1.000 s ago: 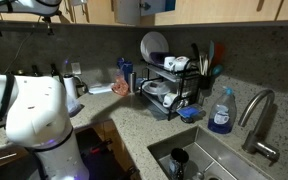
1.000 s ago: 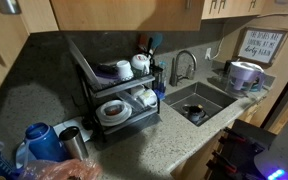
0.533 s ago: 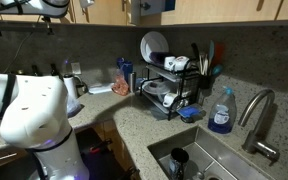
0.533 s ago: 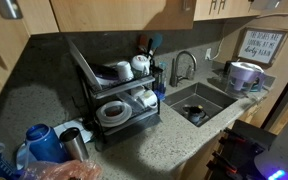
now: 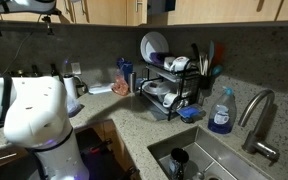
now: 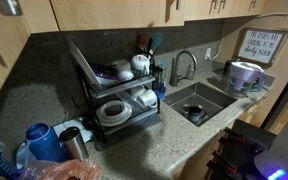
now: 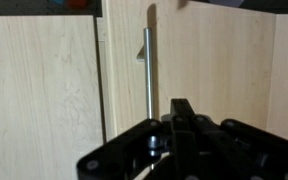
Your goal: Close the open upper cabinet doors
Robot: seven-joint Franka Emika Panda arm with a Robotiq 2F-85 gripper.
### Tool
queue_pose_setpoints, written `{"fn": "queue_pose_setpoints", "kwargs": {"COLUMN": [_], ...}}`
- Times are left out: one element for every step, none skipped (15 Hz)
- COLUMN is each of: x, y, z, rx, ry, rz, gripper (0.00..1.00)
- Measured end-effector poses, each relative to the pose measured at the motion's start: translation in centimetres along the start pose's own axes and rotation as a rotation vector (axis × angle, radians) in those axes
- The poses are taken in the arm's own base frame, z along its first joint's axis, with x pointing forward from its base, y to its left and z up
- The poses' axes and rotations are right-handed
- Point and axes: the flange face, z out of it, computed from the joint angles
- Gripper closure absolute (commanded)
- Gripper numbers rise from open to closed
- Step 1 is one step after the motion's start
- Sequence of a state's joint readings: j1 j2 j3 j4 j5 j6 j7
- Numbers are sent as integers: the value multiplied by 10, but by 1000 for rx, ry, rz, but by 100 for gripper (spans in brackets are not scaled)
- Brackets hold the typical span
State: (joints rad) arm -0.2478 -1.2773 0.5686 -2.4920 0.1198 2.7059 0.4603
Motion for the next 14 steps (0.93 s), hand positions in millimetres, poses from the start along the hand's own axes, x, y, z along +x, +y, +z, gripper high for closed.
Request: {"fn": "queue_pose_setpoints", "kwargs": {"x": [0, 0, 0, 0, -1, -2, -2, -3, -3, -5, -7, -8, -10, -11], "y": [-5, -9, -13, -16, -18, -20, -20, -21, -20, -19, -18, -16, -14, -13], "z": [-12, -23, -34, -42, -48, -52, -55, -55, -54, -52, -50, -47, -43, -39], "rx": [18, 37, 56, 71, 82, 91, 97, 99, 98, 95, 91, 85, 78, 72], "ry": [6, 11, 16, 19, 20, 21, 21, 20, 17, 14, 10, 5, 1, -1], "rz": [4, 9, 8, 8, 10, 12, 13, 13, 14, 14, 15, 16, 17, 19], "gripper": [100, 100, 100, 100, 100, 100, 100, 100, 100, 100, 100, 100, 100, 100]}}
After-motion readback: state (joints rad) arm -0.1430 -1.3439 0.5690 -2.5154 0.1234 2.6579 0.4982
